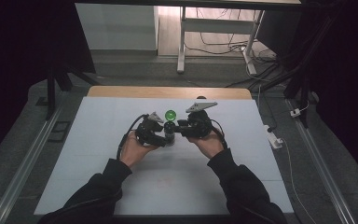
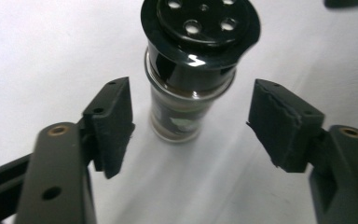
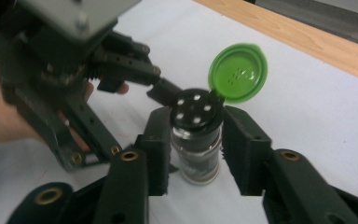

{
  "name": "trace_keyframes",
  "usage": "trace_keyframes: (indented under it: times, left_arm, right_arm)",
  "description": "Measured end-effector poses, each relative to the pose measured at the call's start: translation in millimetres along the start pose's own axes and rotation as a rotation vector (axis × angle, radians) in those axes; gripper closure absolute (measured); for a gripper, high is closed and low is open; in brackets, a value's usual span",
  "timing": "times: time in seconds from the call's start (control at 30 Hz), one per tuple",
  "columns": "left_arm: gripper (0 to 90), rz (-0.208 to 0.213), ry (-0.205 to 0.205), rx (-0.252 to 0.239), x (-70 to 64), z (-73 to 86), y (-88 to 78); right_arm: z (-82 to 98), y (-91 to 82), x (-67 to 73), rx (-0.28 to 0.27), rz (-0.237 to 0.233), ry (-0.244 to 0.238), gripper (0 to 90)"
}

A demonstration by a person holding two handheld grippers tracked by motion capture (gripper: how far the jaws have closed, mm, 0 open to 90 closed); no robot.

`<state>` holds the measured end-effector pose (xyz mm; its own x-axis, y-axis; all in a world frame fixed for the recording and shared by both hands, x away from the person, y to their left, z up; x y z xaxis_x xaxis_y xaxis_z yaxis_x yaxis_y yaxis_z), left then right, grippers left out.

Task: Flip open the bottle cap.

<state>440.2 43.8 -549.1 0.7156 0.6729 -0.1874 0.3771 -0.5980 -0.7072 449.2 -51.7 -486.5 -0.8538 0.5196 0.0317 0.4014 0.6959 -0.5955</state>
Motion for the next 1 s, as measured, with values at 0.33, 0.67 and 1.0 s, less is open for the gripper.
trace_keyframes:
  times: [0.33, 0.67, 1.0]
  left_arm:
    - [20.1, 0.086, -0.042, -0.026, -2.5, 7.5, -25.5]
    - [10.6, 0.111, -0.051, -0.007, -10.3, 23.9, -53.0]
    - [2.2, 0.120, -0.048, -0.050, -22.0, 43.5, -82.3]
  right_arm:
    - [11.1, -12.1, 11.1, 0.018, -0.023, 0.015, 39.0]
    - [21.6, -25.2, 21.8, 0.031, -0.035, 0.023, 20.3]
    - [33.2, -43.3, 33.5, 0.037, -0.044, 0.012, 7.7]
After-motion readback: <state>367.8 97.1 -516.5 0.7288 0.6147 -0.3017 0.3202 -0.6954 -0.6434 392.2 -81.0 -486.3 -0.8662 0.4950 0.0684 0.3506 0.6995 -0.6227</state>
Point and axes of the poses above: each handheld gripper's, and its own axes: y roughly forward along the jaws, z roughly out of its underside, x roughly to its left, the point moved 9 cm from there along y, roughly forward along the jaws, and after that the axes turned 4 degrees about -y, right-handed, at the moved point
